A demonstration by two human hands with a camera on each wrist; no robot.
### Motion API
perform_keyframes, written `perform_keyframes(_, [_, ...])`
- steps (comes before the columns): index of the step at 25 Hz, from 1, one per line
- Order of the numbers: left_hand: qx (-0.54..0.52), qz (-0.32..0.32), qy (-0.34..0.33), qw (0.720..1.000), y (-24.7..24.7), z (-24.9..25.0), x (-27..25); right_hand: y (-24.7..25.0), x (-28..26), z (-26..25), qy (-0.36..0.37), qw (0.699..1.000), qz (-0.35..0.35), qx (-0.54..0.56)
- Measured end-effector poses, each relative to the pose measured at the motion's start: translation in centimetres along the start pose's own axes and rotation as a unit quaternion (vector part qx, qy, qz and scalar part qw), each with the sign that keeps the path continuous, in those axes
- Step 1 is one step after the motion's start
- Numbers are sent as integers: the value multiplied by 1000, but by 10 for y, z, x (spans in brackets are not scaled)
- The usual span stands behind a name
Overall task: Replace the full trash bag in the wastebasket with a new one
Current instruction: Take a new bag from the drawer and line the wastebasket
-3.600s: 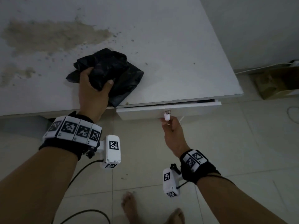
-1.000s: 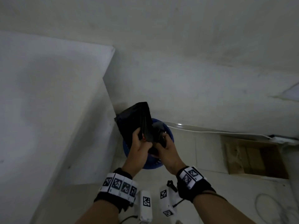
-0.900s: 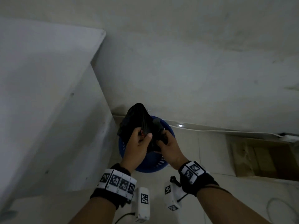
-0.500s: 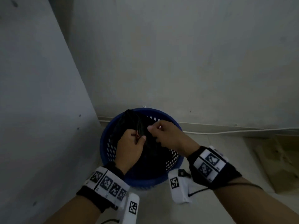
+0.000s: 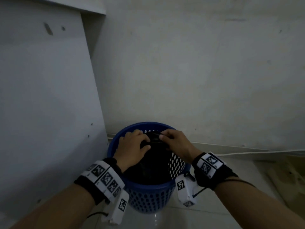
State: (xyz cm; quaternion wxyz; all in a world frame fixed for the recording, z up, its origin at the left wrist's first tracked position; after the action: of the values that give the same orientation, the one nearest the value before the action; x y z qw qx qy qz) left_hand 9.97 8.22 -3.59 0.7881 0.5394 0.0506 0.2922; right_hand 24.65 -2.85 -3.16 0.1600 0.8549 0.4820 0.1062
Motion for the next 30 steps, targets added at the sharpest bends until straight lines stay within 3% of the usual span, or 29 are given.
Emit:
perform_keyframes(2, [-13,-12,7,1000,-4,-2,0,-6,4,-3,8,998,1,67])
perform_keyframes(7, [-125,24,25,991,-2,-1,3,-14,7,-7,36,993,43,108])
perform_keyframes(10, [-197,-16,49,979,-5,1,5,-17,10,-7,34,986,48,157])
perform_keyframes(14, [-293,-9,89,952,-7,1,9,-11,7,-3,23,980,116,161])
perform_keyframes(16, [-402,-34,145,904,-13,6,7,-18,3,1,-40,977,40,206])
perform_keyframes(18, [-561,-54,209,799,-19,12,6,-25,3,5,-90,969,-13,232])
perform_keyframes(20, [-683,-46,253,684,-20,11,6,-27,7,4,-118,961,-8,251])
perform_keyframes(21, [-700,-46,269,660,-20,8,7,-25,9,3,-127,961,-4,248])
perform_keyframes(22, [-686,-52,289,665,-19,9,8,-23,11,3,-136,963,-6,234])
perform_keyframes(23, [-646,-58,312,695,-19,7,9,-21,11,2,-144,969,-19,199])
perform_keyframes(25, [-517,-66,355,776,-19,-1,13,-16,17,5,-144,987,-67,-2])
perform_keyframes(28, [-274,-78,290,914,-6,-23,22,-15,27,3,-128,936,-193,-264])
perform_keyframes(30, [-101,-174,218,955,-1,-33,19,-20,27,-8,-136,897,-269,-324])
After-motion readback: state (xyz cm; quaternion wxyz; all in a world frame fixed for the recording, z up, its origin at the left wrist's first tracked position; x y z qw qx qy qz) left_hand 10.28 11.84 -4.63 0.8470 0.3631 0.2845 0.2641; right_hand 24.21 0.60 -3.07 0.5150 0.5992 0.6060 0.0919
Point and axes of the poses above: each hand's wrist, its own x-axis towards the middle knuckle, its own y-axis out of the back of the hand, z = x × y, the point moved 2 cm from there along x, towards the middle knuckle, and after that the axes turned 2 degrees about -z, right-handed, at the moved point
